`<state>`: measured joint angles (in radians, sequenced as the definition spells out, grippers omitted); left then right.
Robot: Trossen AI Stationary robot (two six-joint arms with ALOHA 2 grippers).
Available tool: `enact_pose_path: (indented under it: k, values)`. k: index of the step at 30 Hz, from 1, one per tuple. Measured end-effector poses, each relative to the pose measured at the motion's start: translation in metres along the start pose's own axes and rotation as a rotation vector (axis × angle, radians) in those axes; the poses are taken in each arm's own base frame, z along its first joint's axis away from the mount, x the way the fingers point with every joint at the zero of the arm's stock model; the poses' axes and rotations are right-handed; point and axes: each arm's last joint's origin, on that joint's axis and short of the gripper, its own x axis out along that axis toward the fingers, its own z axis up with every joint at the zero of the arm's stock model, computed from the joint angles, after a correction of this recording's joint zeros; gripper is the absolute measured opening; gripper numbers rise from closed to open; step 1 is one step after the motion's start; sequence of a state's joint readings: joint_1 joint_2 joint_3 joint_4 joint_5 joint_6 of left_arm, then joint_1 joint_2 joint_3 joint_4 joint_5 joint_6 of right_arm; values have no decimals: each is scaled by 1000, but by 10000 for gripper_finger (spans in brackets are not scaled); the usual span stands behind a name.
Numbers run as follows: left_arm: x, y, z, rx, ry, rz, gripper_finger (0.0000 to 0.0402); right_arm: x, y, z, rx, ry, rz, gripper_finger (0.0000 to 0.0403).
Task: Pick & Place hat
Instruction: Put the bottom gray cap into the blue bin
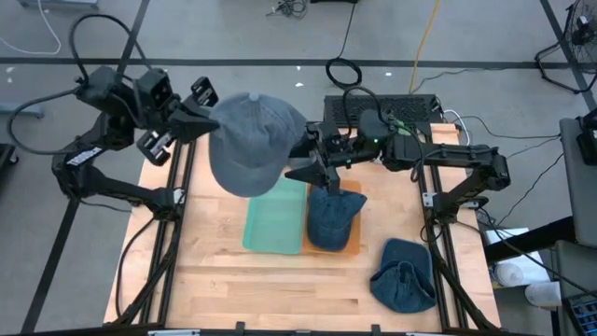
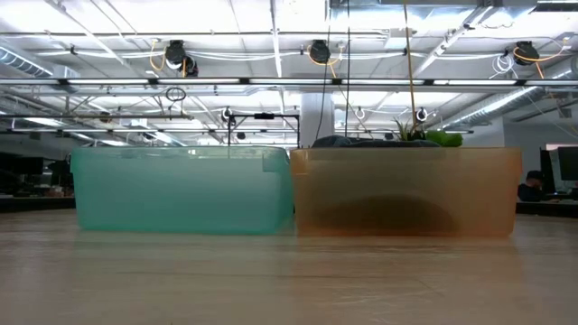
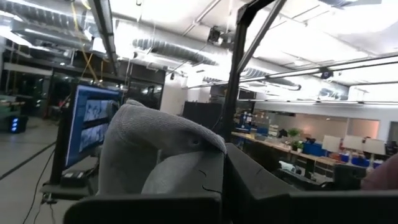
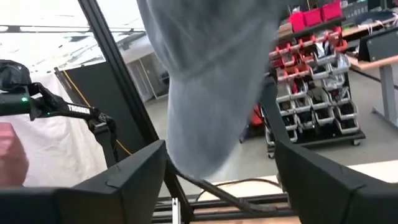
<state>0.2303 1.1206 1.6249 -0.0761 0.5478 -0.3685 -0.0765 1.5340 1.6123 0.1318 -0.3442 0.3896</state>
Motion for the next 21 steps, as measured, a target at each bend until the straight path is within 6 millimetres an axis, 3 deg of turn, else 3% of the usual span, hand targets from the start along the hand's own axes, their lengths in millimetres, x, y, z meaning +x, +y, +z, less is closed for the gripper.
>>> enact_pose_path:
  k: [5,9,13,18,21]
  values:
    - [10,8,-9,10,27,25,0,0,4,5,34,-22,95,284]
    - [12,12,-11,8,35,36,0,-1,6,5,97,-14,134,246]
    - [11,11,-10,22,28,35,0,0,7,5,101,-6,151,171]
    - [10,11,-10,20,29,34,0,0,8,5,83,-6,155,36]
    - [11,11,-10,-1,34,38,0,0,9,5,55,-9,162,11]
